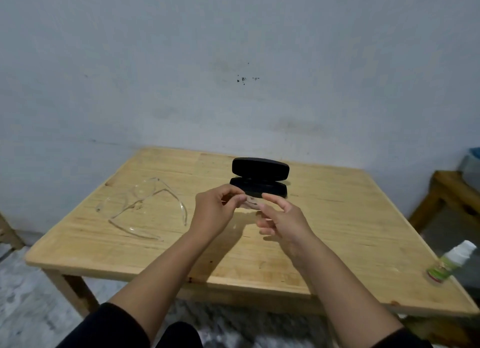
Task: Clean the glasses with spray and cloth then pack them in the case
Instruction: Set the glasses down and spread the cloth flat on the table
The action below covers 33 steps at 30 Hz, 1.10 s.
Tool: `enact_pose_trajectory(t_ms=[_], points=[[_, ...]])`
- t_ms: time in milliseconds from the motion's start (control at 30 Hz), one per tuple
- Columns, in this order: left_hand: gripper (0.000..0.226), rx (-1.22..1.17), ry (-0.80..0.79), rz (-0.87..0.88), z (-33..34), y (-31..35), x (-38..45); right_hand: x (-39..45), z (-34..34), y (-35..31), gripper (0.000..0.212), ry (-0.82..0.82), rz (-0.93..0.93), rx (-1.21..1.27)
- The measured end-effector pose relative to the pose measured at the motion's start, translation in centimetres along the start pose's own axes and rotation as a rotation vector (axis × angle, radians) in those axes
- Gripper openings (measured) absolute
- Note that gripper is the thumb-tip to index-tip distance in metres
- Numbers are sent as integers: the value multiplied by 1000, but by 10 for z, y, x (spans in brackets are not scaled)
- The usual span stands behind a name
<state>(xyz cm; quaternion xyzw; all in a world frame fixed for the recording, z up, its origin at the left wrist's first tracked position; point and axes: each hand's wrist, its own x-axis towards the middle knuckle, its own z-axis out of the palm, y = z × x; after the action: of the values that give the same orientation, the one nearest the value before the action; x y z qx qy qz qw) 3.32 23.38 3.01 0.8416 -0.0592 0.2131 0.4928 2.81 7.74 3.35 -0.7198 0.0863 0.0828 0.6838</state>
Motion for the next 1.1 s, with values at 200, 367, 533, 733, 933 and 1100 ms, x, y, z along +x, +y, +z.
enact_pose_trajectory(t_ms=[200, 367, 533, 733, 933, 1100], points=[[8, -26, -7, -84, 5, 4, 3, 2, 3, -8, 21, 111, -303, -179], [9, -95, -45, -117, 6, 10, 3, 5, 9, -7, 8, 7, -275, -95], [8, -200, -86, -151, -1, 12, 9, 8, 2, -16, 11, -40, -346, -140], [13, -271, -122, -149, -10, 12, 22, 15, -11, -35, 14, -24, -344, -88], [12, -530, -139, -204, 5, 30, 18, 15, -14, -46, 17, -126, -300, 23], [37, -458, -168, -224, 15, 37, 18, 11, -18, -50, 13, -209, -294, 31]])
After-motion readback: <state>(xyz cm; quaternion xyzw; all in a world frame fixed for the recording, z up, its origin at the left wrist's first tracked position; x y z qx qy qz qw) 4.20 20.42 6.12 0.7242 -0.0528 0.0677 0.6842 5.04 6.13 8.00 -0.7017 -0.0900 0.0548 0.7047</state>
